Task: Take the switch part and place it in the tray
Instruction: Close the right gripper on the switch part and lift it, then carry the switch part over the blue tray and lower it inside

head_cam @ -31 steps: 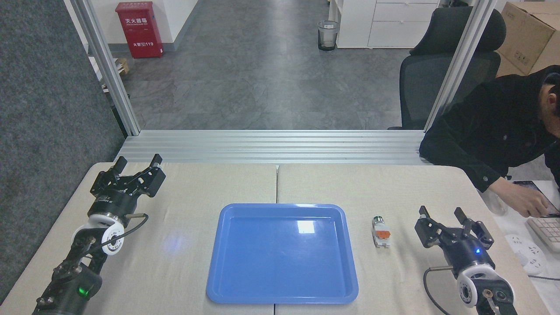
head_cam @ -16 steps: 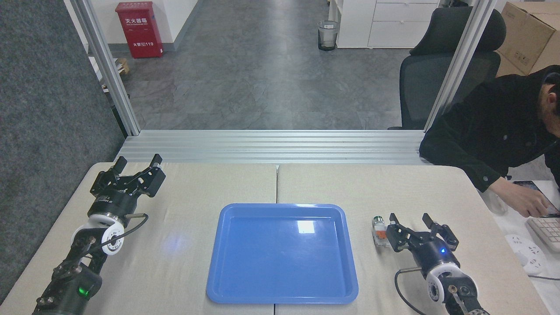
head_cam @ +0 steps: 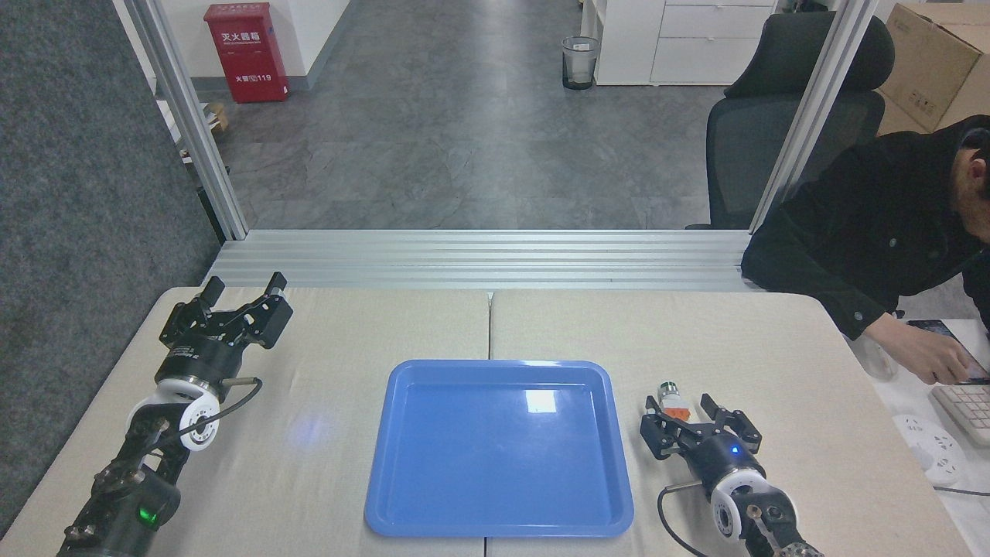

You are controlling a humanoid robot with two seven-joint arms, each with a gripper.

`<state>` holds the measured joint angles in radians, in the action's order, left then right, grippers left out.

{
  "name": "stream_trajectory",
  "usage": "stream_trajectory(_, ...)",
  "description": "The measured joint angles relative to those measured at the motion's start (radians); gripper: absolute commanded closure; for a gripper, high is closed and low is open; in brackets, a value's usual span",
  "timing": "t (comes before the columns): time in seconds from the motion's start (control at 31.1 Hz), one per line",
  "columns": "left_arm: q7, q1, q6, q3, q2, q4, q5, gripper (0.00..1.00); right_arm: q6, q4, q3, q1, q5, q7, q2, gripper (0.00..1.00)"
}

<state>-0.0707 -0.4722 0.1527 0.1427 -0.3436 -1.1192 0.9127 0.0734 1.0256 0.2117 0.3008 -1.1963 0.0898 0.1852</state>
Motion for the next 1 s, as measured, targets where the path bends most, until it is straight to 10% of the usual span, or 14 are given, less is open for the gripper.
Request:
stream_trajectory(0.1, 0.000, 0.000, 0.000, 0.000, 0.000, 0.000, 0.000, 0.00, -0.002, -0.015, 0.009, 0.003, -0.002, 0.005, -0.011, 0.29)
stream_trajectory(0.32, 0.000, 0.000, 0.000, 0.000, 0.000, 0.000, 0.000, 0.00, -0.003, -0.039, 0.022, 0.005, -0.004, 0.010, -0.031, 0.99)
stream_trajectory(1.0, 0.000, 0.000, 0.000, 0.000, 0.000, 0.000, 0.000, 0.00, -0.071, 0.060, 0.045, 0.059, -0.016, 0.008, -0.077, 1.00)
